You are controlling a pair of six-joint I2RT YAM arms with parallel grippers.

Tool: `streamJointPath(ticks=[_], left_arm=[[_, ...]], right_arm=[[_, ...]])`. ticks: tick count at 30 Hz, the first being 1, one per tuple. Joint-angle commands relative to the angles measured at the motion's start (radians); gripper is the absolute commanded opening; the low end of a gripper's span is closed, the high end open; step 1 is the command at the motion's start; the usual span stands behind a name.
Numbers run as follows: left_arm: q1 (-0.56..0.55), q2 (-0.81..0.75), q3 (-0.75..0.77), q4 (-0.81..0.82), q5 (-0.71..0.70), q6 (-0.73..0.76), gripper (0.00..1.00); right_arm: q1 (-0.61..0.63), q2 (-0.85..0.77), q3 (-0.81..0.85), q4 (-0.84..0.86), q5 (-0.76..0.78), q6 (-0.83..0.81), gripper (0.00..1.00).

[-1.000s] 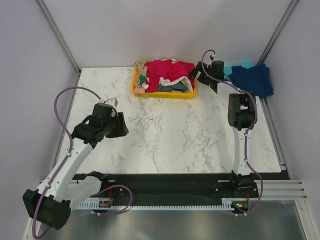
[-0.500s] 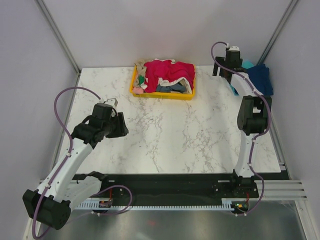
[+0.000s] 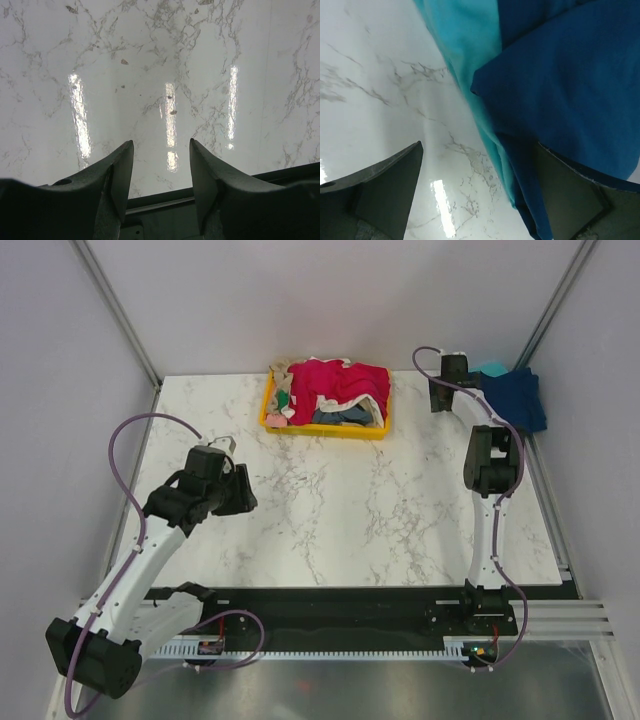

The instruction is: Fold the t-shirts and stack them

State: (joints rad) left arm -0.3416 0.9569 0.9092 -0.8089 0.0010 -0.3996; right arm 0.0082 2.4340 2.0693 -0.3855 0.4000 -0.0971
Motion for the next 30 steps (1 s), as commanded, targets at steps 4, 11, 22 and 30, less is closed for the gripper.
streamJointPath(ticks=[4, 11, 22, 30], left_arm=[[0.006, 0.005, -0.001, 0.028, -0.006, 0.004, 0.56], [0.006, 0.011, -0.001, 0.028, -0.006, 0.005, 0.56], [0.006, 0.003, -0.003, 0.028, -0.007, 0.007, 0.56], [0.006, 0.0, -0.001, 0.027, -0.006, 0.007, 0.56]], right_arm=[[-0.004, 0.094, 0.087, -0.035, 0.14, -0.092, 0.98], [-0.048, 0.128, 0.092, -0.029, 0.16, -0.085, 0.88], [-0.014, 0.073, 0.048, -0.032, 0.016, -0.037, 0.03], [0.079, 0.04, 0.095, -0.072, -0.058, 0.071, 0.0]])
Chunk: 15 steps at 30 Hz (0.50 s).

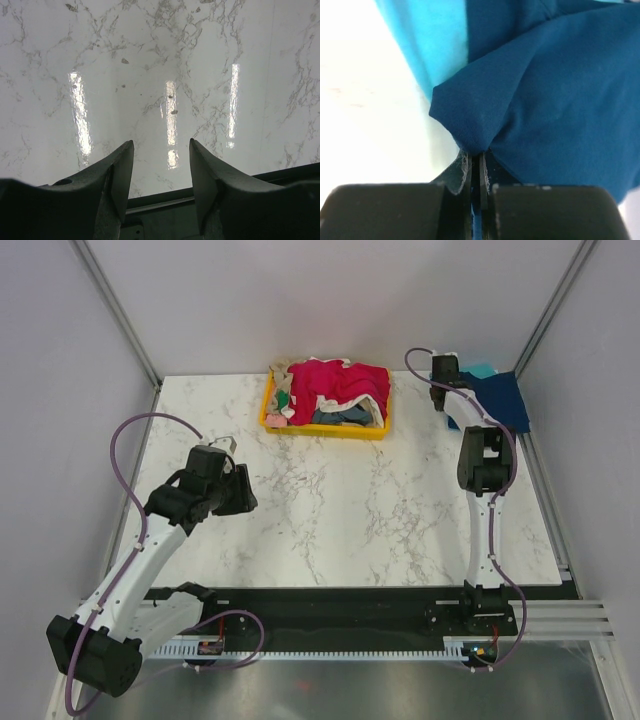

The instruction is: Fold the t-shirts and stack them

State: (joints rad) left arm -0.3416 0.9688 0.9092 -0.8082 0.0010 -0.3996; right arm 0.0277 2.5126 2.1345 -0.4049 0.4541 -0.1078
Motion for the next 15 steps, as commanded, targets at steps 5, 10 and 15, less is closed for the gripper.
streamJointPath(ticks=[5, 10, 15], left_arm=[[0.006, -0.012, -0.001, 0.027, -0.006, 0.005, 0.56], [0.006, -0.004, -0.001, 0.027, -0.007, 0.005, 0.56], [0.006, -0.001, -0.001, 0.026, -0.006, 0.005, 0.55]], right_arm=[[0.069, -0.009, 0.05, -0.074, -0.143, 0.105, 0.14], [0.064, -0.046, 0.041, -0.078, -0.234, 0.105, 0.78], [0.012, -0.162, 0.001, -0.029, -0.509, 0.172, 0.83]])
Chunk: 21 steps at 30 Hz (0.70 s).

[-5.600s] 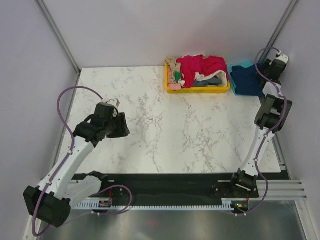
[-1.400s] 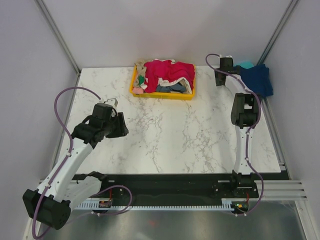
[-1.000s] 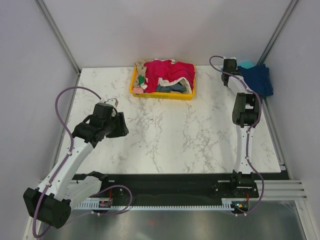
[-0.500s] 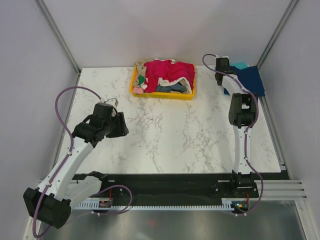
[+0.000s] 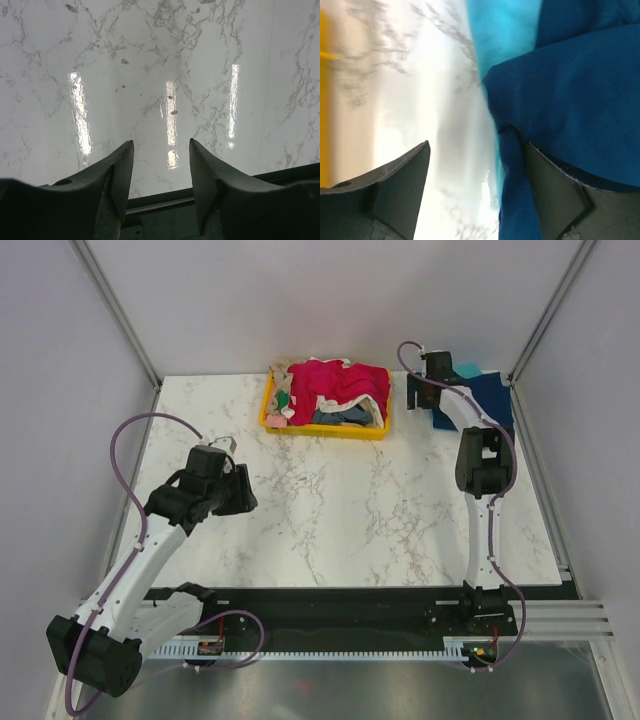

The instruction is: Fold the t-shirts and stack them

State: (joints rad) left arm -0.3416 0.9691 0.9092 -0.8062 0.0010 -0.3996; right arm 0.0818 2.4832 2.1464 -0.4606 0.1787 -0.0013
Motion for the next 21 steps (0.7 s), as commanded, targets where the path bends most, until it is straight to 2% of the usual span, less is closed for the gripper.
streamJointPath(ticks=[1, 2, 6, 11, 15, 18, 21], left_arm=[[0.006, -0.001, -0.001, 0.024, -0.006, 0.005, 0.55], [0.006, -0.003, -0.001, 0.024, -0.009, 0.005, 0.55], [0.006, -0.018, -0.004, 0.024, -0.012, 0.004, 0.55], [0.007, -0.023, -0.003, 0.024, -0.007, 0.005, 0.55], [0.007, -0.039, 0.002, 0.025, -0.007, 0.011, 0.57], [0.007, -0.067, 0.003, 0.032, 0.028, 0.018, 0.61], [0.006, -0.089, 0.014, 0.036, 0.056, 0.03, 0.62]], right_arm=[[-0.059, -0.154, -0.04, 0.046, -0.299, 0.122, 0.84], [-0.092, -0.173, -0.06, 0.071, -0.444, 0.157, 0.87], [-0.18, -0.288, -0.173, 0.294, -0.683, 0.365, 0.94], [-0.154, -0.427, -0.288, 0.356, -0.682, 0.415, 0.95], [-0.108, -0.616, -0.508, 0.451, -0.59, 0.461, 0.96], [-0.059, -0.653, -0.605, 0.484, -0.666, 0.485, 0.95], [0.03, -0.684, -0.701, 0.504, -0.648, 0.446, 0.98]])
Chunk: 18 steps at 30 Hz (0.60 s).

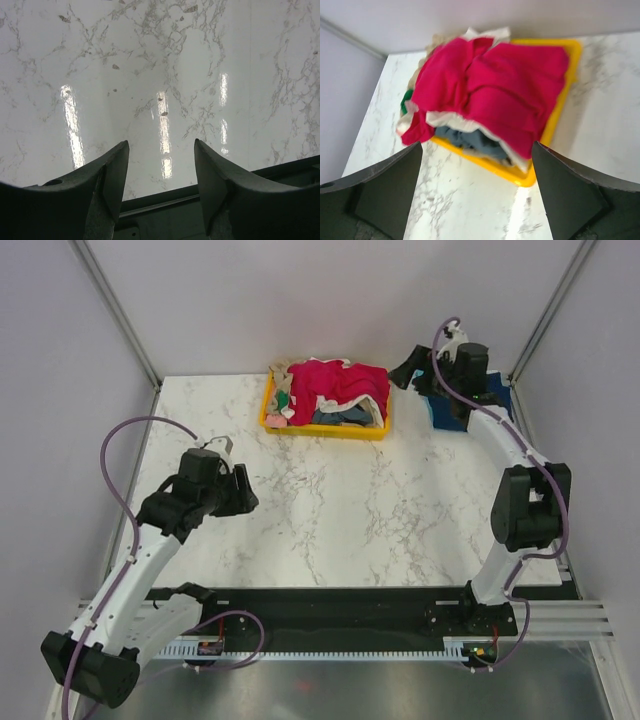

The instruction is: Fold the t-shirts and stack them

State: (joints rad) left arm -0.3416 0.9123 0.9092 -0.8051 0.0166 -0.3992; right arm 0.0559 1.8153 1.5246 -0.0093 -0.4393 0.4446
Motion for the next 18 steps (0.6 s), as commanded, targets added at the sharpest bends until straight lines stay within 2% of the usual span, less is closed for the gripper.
streamJointPath(ticks=[1, 4, 8, 17, 18], left_arm=[[0.006, -0.036, 0.02, 0.035, 0.057, 0.036, 0.63], [0.006, -0.058, 0.039, 0.032, 0.092, 0.049, 0.64], [0.007, -0.119, 0.045, 0.03, -0.038, 0.039, 0.66], [0.007, -0.186, 0.016, 0.033, -0.066, 0.035, 0.43], [0.007, -0.202, 0.013, 0.044, -0.064, 0.04, 0.44]], right_arm=[[0.076, -0.017, -0.087, 0.046, -0.021, -0.003, 0.98], [0.14, -0.033, -0.124, 0.031, -0.016, 0.008, 0.98], [0.229, -0.12, -0.205, 0.04, 0.08, -0.029, 0.98], [0.302, -0.24, -0.366, 0.066, 0.142, -0.017, 0.98], [0.303, -0.243, -0.383, 0.066, 0.142, -0.015, 0.98]])
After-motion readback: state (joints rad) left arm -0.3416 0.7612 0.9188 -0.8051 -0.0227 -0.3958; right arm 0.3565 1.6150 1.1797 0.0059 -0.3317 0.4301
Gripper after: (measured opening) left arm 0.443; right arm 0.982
